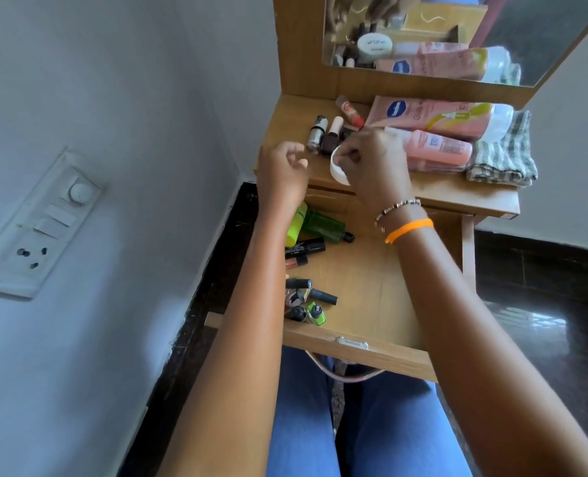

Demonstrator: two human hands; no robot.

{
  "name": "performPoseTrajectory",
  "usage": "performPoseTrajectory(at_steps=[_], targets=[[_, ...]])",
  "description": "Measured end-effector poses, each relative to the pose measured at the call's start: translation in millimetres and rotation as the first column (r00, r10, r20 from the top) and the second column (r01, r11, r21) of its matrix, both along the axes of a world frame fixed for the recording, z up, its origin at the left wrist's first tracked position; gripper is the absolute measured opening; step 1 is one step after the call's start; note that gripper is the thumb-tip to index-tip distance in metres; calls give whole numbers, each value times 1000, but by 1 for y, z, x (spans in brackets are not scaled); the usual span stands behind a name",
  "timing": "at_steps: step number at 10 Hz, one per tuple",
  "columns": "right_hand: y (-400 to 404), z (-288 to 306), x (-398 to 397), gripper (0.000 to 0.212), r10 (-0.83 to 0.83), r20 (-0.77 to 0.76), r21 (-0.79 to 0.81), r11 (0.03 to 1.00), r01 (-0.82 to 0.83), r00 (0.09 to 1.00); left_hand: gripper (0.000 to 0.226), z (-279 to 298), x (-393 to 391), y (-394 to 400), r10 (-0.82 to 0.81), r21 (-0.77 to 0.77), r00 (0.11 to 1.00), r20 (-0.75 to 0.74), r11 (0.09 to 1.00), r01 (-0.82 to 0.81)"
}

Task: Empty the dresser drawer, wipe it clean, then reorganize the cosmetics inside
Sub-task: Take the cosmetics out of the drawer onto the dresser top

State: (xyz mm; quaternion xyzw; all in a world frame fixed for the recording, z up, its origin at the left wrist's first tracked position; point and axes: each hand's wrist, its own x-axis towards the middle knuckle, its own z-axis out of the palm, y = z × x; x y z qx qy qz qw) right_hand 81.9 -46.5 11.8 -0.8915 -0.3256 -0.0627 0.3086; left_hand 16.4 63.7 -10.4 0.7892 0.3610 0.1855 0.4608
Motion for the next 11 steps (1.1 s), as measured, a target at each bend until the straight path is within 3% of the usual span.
performPoseTrajectory(at_steps=[1,2,3,4,6,7,9,10,11], targets=[[-11,-26,-26,19,11,-159,-170,985,-39,987,15,-6,-39,-13,-95,-48,989,-109,995,91],[-16,-57,-35,30,-29,-275,-400,912,-87,961,15,-14,-71,-27,-273,-12,898,-344,958,286],[-18,-79,-43,37,-47,-302,-511,851,-120,952,31,-27,-80,-37,-390,-69,734,-556,902,427],[-20,-89,-45,33,-82,-245,-516,855,-59,966,42,-39,-78,-48,-420,-109,586,-693,864,491],[-33,-89,-45,21,-163,-316,-429,903,13,934,24,-54,-80,-57,-299,40,658,-691,893,448],[-45,-86,-49,16,-184,-347,-306,949,74,920,25,-55,-86,-58,-267,122,715,-647,889,442],[-68,-73,-57,15,-187,-315,-153,977,145,930,19,-50,-92,-57,-248,116,757,-605,913,392],[-72,-63,-61,12,-108,-282,-80,993,89,953,16,-49,-98,-55,-182,164,890,-417,948,271],[-67,-48,-62,13,-31,-236,-7,1000,30,971,15,-32,-97,-51,-154,110,968,-195,978,178]])
